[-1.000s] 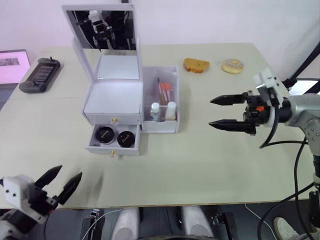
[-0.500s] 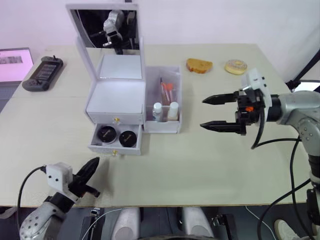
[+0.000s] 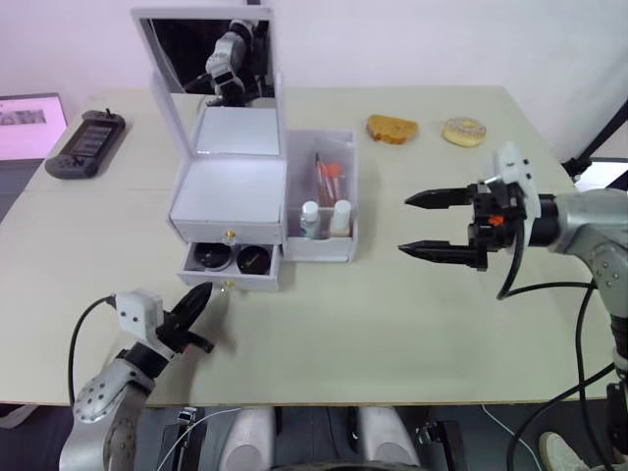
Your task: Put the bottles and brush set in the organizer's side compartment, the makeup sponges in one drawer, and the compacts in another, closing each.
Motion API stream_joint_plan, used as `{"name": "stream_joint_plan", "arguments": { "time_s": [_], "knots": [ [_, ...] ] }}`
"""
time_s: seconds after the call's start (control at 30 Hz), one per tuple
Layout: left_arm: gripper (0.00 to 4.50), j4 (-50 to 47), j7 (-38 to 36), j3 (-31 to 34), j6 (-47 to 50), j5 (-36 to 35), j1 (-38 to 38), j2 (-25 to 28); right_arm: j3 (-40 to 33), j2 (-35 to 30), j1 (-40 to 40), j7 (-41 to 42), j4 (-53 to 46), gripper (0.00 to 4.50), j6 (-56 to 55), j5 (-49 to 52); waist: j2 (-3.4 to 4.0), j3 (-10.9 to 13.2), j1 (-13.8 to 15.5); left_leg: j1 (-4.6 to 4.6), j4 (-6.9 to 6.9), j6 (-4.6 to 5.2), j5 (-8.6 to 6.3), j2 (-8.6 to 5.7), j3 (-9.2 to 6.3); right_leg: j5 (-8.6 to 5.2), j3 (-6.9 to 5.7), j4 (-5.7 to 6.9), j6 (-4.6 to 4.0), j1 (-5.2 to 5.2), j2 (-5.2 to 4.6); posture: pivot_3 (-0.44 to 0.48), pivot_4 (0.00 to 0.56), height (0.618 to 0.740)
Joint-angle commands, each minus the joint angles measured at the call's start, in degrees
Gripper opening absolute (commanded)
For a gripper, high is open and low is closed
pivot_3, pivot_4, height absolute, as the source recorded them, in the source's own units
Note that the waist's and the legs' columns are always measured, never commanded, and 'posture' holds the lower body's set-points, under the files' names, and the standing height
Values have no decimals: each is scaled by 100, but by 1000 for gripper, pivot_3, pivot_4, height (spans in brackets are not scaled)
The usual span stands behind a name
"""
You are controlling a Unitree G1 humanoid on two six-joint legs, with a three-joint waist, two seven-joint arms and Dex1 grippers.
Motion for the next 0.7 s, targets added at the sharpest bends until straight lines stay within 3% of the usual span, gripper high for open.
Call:
{"name": "stream_joint_plan", "arguments": {
  "time_s": [0.03, 0.27, 0.7],
  "knots": [
    [73, 152, -3, -95, -103, 31, -285, 91, -278, -99, -14, -120, -274, 4500, 20, 145, 2, -1, 7, 1, 0, 0, 0, 0, 0, 0, 0, 1, 1, 0, 0, 0, 150, 740],
    [73, 782, 16, -266, -230, 190, -1007, 113, -415, -121, 122, -296, -395, 4500, 54, 202, 1, -1, 19, 1, 2, 0, 0, 0, -1, 6, 0, 2, 11, 3, 1, 0, 150, 740],
    [73, 1171, 43, -401, -285, 242, -1551, 120, -500, -52, 160, -643, -457, 4500, 179, 244, 1, -1, 35, 2, 2, -1, 1, 0, -4, 11, 0, 4, 19, 3, 2, 0, 150, 740]
  ]
}}
